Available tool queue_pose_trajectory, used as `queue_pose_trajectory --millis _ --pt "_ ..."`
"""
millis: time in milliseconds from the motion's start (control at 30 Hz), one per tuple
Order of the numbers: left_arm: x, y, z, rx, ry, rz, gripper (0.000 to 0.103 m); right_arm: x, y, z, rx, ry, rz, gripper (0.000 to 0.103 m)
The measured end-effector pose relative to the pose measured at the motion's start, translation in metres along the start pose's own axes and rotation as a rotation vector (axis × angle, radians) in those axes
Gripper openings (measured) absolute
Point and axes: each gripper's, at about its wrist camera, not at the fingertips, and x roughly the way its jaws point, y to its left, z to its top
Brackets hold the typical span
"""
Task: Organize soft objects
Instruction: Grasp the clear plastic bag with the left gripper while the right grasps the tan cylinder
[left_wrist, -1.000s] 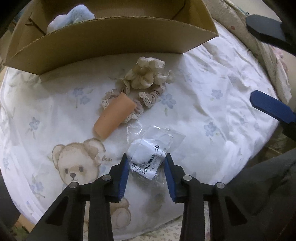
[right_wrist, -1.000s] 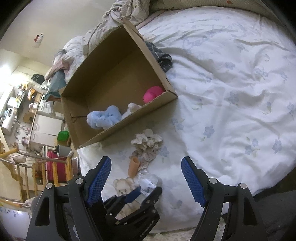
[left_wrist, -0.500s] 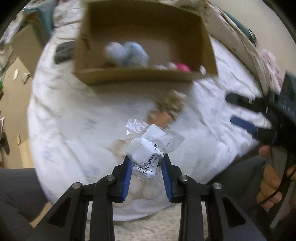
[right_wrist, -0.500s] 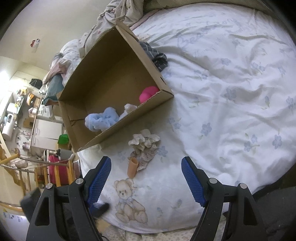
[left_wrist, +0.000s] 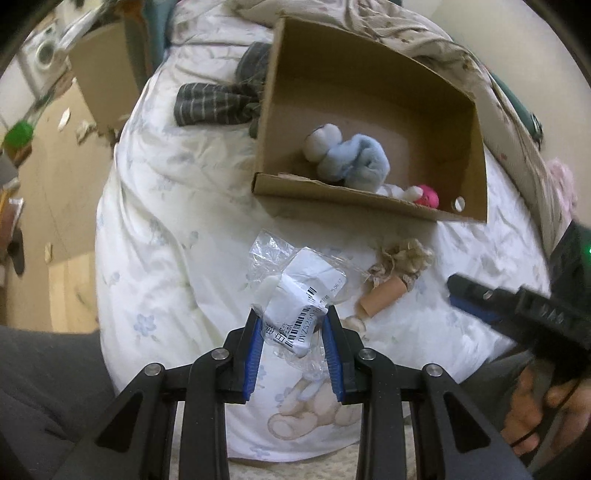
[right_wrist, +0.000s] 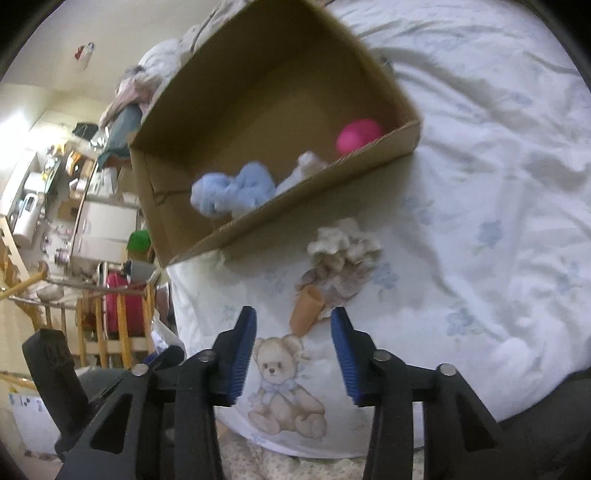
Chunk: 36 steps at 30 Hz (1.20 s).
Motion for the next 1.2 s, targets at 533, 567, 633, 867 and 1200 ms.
queue_pose_trajectory --millis 533,567,633,867,1200 --pt "0.006 0.001 0.008 -0.014 -0.001 -0.014 0.028 0.056 0.007 0.013 -0.063 0.082 -0.170 0.036" --pt "0.007 0.001 0.008 -0.014 0.001 -0.016 0.028 0.057 0.008 0.012 -0.072 0.082 -0.173 0.036" --pt "0.008 0.000 0.008 -0.011 0.002 -0.017 0.028 0.060 0.008 0.013 -0.083 0.086 -0.186 0.032" --pt "0.010 -0.001 0.006 -0.004 -0.003 -0.002 0.028 0.065 0.016 0.008 -0.127 0.100 -0.182 0.006" --pt "0.015 -0.002 0.006 0.004 -0.009 0.047 0.028 0.028 0.026 0.000 -0.155 0.017 -0.057 0.006"
